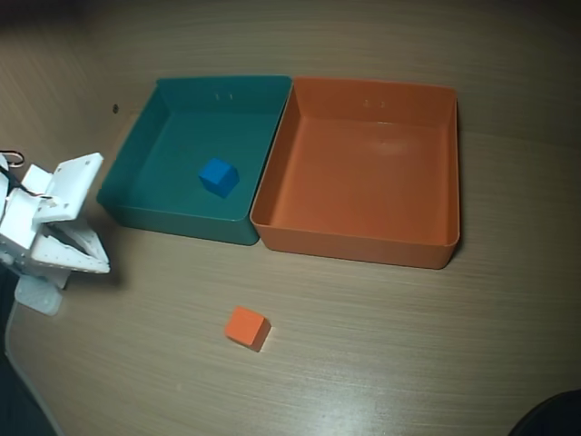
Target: Grasp a cube and put it in the box.
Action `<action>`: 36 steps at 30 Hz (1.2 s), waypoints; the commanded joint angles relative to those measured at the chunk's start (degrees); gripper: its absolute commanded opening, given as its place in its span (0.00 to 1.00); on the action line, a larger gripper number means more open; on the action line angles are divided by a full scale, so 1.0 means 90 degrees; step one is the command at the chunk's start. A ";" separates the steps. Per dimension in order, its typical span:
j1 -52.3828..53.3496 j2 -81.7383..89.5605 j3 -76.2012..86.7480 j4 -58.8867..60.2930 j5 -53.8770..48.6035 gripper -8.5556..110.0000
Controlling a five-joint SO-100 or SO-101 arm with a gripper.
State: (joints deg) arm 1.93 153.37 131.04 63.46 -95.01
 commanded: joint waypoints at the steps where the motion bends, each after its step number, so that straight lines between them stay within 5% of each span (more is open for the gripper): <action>1: -0.0010 -0.1221 -0.1299 -0.0127 0.0049 0.02; 8: 0.0049 -0.3770 -0.3145 -0.0029 0.0068 0.05; 22: 0.0791 -0.6162 -0.5264 -0.0107 0.0068 0.35; 36: 0.0752 -0.7686 -0.5967 -0.0117 -0.0039 0.36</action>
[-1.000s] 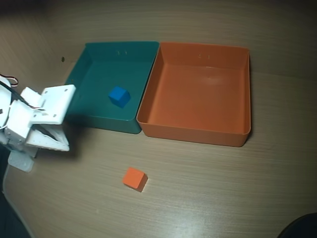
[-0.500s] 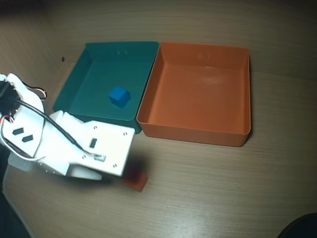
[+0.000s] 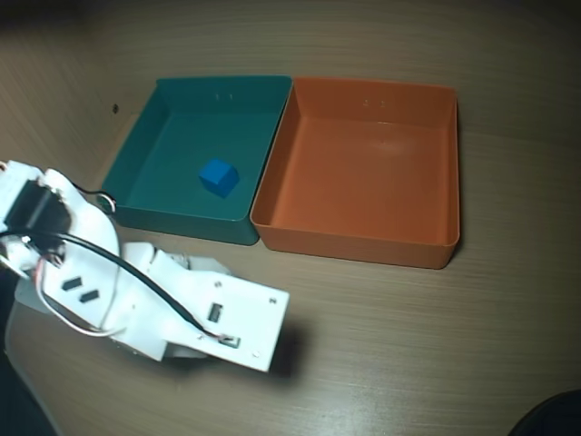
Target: Grasp a cube and put it in the box.
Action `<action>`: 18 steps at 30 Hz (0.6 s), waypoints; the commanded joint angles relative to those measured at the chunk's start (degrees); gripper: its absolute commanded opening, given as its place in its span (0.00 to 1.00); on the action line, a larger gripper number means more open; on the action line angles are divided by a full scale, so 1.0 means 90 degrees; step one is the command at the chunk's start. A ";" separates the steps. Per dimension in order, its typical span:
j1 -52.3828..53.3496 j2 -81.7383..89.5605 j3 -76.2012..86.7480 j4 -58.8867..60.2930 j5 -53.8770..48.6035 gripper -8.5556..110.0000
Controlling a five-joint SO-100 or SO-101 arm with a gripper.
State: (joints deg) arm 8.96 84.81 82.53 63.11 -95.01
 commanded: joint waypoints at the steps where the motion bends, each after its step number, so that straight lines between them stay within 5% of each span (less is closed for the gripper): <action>1: -0.0029 -0.0225 -0.0703 -0.0078 -0.0049 0.36; 18: -0.0244 -0.1846 -0.1172 -0.0078 -0.0049 0.37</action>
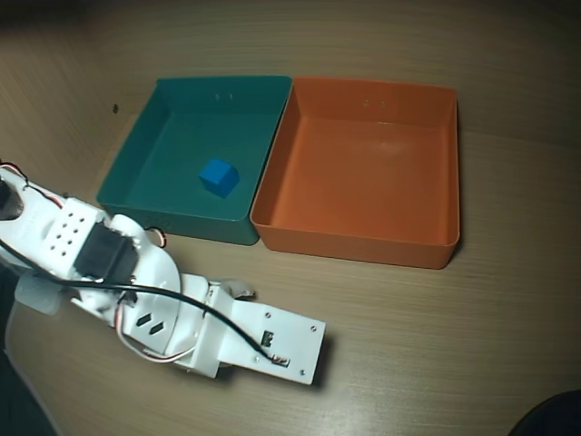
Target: Grasp a cube and put it in the box.
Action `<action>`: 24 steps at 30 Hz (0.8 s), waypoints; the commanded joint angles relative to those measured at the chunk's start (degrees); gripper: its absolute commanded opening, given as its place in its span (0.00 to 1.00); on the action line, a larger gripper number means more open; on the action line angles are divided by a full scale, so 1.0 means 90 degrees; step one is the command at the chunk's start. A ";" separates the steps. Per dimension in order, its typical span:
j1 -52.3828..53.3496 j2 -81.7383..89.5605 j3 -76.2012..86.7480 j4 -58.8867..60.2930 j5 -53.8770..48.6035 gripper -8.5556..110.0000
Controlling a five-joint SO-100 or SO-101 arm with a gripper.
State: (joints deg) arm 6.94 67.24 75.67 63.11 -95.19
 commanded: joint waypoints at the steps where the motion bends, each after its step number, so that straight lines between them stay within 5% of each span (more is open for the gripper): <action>1: -0.0020 0.0088 -0.0410 -0.0078 -0.0029 0.37; 24: -0.0078 0.0049 -0.0498 -0.0088 -0.0039 0.36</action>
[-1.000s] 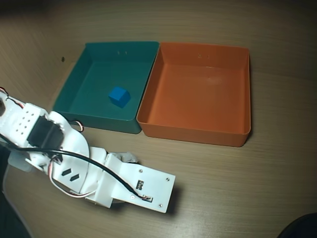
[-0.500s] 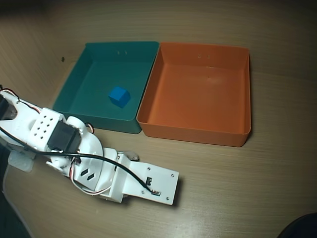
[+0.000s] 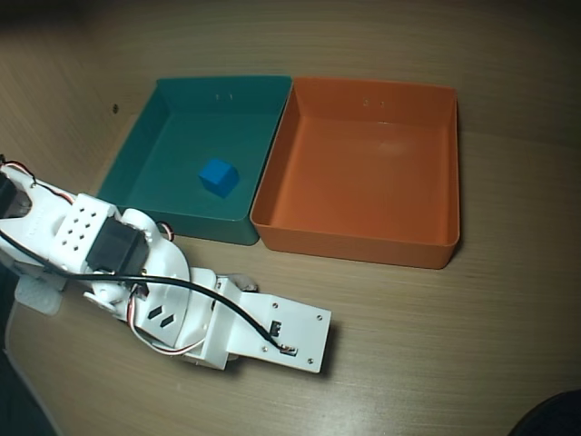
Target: Grasp a cube and put it in the box.
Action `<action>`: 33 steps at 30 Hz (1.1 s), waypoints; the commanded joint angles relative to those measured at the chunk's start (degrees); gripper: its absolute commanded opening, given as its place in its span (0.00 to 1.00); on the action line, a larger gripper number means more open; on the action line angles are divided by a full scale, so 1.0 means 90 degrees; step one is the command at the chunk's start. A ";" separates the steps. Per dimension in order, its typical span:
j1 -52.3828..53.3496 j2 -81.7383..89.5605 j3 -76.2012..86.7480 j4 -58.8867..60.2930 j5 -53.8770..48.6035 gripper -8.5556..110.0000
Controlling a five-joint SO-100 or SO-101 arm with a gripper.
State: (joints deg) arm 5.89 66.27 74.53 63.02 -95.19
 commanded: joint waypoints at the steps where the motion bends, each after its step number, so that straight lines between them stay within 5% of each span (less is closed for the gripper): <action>1: 0.0039 0.0146 -0.0371 -0.0078 -0.0039 0.36; 14: -0.0049 -0.0127 -0.0371 -0.0293 0.0039 0.35; 25: -0.0068 -0.0127 -0.0273 -0.0557 0.0078 0.02; 33: -0.0029 -0.0088 -0.0303 -0.0557 0.0088 0.02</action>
State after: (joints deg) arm 5.36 63.46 74.27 58.36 -95.19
